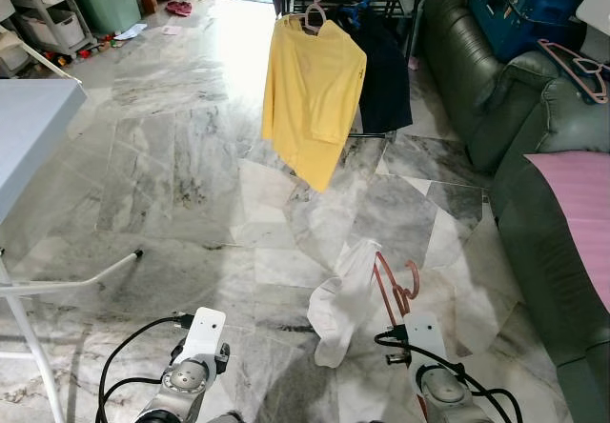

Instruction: Hang hanger

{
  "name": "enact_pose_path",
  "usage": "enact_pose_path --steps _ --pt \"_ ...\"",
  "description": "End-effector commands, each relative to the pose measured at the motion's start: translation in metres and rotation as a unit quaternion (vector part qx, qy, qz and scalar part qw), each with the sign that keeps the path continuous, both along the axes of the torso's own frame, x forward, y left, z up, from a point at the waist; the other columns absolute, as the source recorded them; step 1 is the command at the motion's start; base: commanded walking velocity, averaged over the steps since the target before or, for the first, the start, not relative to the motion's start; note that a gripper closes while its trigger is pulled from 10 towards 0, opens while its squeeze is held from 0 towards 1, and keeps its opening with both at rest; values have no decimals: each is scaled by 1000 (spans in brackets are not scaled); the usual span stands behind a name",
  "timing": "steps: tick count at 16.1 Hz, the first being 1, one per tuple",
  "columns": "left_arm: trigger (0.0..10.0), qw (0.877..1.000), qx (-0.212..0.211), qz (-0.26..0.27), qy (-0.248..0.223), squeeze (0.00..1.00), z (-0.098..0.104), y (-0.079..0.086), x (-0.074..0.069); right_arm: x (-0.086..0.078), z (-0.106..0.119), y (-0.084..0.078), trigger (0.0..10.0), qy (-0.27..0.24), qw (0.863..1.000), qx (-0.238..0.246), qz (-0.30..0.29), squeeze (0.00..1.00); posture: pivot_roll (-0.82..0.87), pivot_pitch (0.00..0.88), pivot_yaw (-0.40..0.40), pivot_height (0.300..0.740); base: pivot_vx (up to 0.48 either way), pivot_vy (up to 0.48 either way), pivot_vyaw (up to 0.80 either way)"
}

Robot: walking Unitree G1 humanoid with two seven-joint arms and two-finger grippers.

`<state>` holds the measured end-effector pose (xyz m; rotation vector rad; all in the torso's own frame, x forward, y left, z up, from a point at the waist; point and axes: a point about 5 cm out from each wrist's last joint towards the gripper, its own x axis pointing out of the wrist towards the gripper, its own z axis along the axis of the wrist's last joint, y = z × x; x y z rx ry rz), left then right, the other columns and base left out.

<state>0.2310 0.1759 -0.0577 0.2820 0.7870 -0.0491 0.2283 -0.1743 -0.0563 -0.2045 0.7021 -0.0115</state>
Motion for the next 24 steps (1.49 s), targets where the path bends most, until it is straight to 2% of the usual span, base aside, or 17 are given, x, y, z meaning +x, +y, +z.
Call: enact_pose_path --steps 1,7,9,14,16,18,22,24 --pt "10000 1000 5 -1 13 0 -4 1 -6 -4 -2 -2 10000 6 1000 -2 -6 0 -54 88 -4 740 0 0 0" --pt "10000 1000 3 -2 11 0 -4 -1 -5 -3 -2 -3 10000 4 1000 -6 -7 0 -57 88 -4 740 0 0 0" --pt "10000 1000 -9 8 -3 0 0 -3 0 2 2 -3 10000 -8 1000 -8 -10 0 -56 86 -4 740 0 0 0" --pt "10000 999 -34 5 -38 0 15 -14 23 20 16 -6 10000 -43 999 -9 -23 0 -60 81 -3 740 0 0 0" --pt "10000 997 -49 -5 -53 0 22 -25 33 26 20 -8 10000 -58 998 -9 -35 0 -67 78 5 740 0 0 0" --pt "10000 994 -67 -15 -88 0 37 -38 51 32 26 -9 10000 -73 996 -4 -50 0 -79 75 22 740 0 0 0" --pt "10000 985 -88 -29 -148 0 64 -52 77 35 28 -10 10000 -79 995 -5 -56 0 -83 74 31 740 0 0 0" --pt "10000 983 -90 -28 -155 0 68 -52 80 35 28 -10 10000 -79 995 -6 -57 0 -81 74 35 740 0 0 0"
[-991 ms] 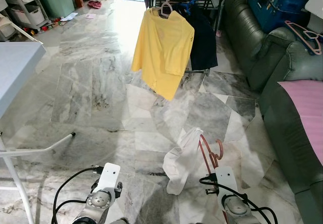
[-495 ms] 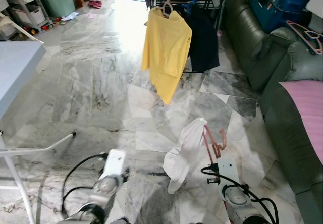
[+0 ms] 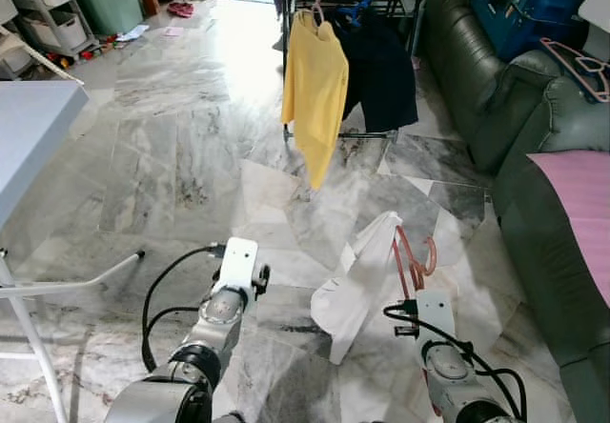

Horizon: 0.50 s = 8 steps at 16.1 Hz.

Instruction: Hang hanger

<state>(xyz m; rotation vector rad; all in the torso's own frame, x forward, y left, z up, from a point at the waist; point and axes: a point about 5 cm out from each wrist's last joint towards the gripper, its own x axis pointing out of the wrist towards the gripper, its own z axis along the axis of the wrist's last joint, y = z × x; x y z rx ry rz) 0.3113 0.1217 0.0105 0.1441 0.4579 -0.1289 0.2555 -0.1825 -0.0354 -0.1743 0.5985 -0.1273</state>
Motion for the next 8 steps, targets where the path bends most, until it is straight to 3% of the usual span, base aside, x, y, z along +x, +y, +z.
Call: enact_pose_path --steps 1,6,8 --pt "10000 1000 -4 2 2 0 -1 2 -1 8 7 -1 10000 -22 1000 -2 -4 0 -81 73 37 740 0 0 0" --pt "10000 999 21 6 33 0 -19 12 -18 6 5 3 10000 -18 1000 1 -3 0 -84 77 34 740 0 0 0" --pt "10000 997 35 16 69 0 -35 23 -35 -1 -1 7 10000 -4 1000 3 7 0 -84 77 34 740 0 0 0"
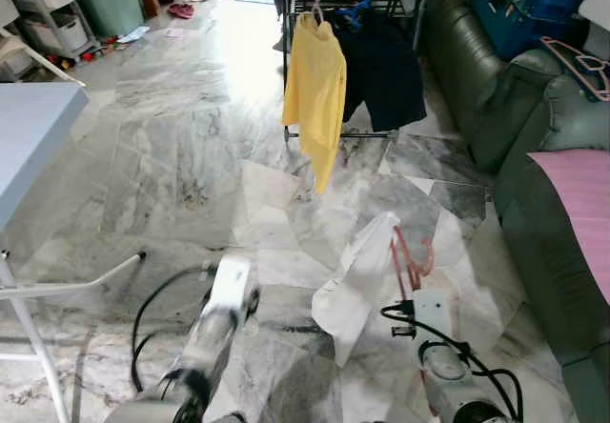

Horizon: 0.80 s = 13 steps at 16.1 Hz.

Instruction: Hang hanger

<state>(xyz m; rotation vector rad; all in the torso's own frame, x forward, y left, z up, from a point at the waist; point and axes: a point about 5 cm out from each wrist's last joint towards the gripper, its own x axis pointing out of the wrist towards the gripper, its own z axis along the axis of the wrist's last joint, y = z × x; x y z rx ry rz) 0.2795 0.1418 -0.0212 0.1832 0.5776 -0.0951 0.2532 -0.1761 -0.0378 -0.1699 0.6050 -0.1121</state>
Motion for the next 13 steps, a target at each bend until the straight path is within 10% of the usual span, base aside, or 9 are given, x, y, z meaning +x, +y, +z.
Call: enact_pose_path --steps 1,13 --pt "10000 999 19 11 30 0 -12 12 -14 -6 -4 4 10000 5 1000 -1 9 0 -80 78 22 740 0 0 0" --pt "10000 997 20 42 61 0 -22 23 -26 -9 -8 2 10000 21 999 23 -14 0 -61 75 3 740 0 0 0"
